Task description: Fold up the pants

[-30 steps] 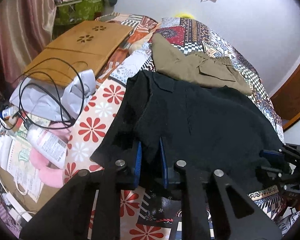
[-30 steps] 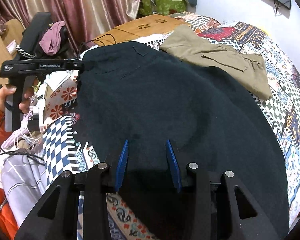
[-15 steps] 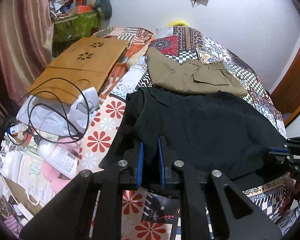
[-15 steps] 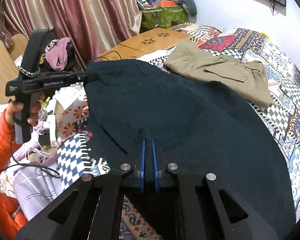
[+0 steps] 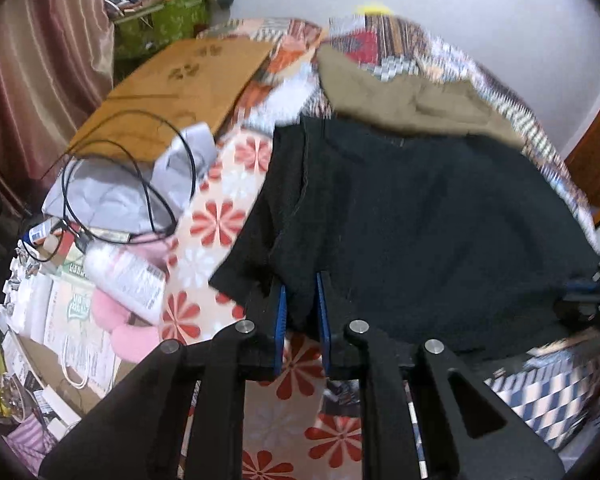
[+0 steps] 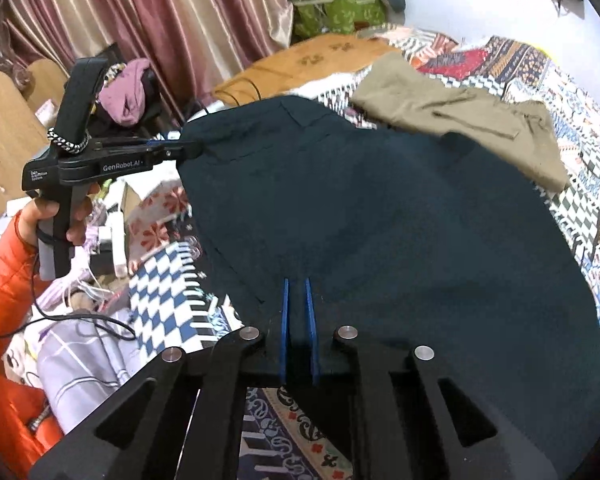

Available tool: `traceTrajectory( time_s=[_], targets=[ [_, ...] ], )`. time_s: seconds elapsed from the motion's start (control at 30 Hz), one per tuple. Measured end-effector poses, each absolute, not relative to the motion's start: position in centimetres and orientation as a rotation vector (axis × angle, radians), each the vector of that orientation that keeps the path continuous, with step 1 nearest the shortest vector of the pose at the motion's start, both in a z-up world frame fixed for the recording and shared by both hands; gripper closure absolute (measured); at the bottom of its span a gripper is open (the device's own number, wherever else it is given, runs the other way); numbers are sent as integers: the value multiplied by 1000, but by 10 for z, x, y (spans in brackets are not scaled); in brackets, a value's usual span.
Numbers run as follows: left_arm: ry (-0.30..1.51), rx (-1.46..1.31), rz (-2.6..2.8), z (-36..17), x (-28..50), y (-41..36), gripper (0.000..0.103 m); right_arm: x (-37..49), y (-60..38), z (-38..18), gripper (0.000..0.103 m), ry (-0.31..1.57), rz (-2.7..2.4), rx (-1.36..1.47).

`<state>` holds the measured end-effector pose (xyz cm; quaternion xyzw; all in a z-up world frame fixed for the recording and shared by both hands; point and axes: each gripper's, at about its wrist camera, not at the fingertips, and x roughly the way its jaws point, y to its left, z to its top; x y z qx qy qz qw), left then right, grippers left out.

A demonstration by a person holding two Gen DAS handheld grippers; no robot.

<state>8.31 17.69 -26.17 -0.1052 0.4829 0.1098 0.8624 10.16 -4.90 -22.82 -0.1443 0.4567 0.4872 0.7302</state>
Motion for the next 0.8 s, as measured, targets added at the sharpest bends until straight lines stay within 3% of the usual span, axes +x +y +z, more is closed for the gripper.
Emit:
traceTrajectory(
  time_s=[0.1,0.17,0.23,0.37,0.53,0.8],
  targets=[
    [1025,-172,248,-264,82,172,79,103,-52,-225,85,1015,1066,-300],
    [1030,-153,258,-259,81,170,74,104,-59,-220,71,1010,1044,-292],
    [1027,-144,274,-250,80,171,69,104,-68,-215,66,990,1017,-293],
    [965,-141,277,-222,76,170,66,109,-96,-202,66,956,961,-247],
    [894,-119,188,-196,88,142,49,126,-134,-201,66,951,836,-180],
    [1029,-68,-38,-238,133,66,47,117,-147,-229,66,1011,779,-194]
  ],
)
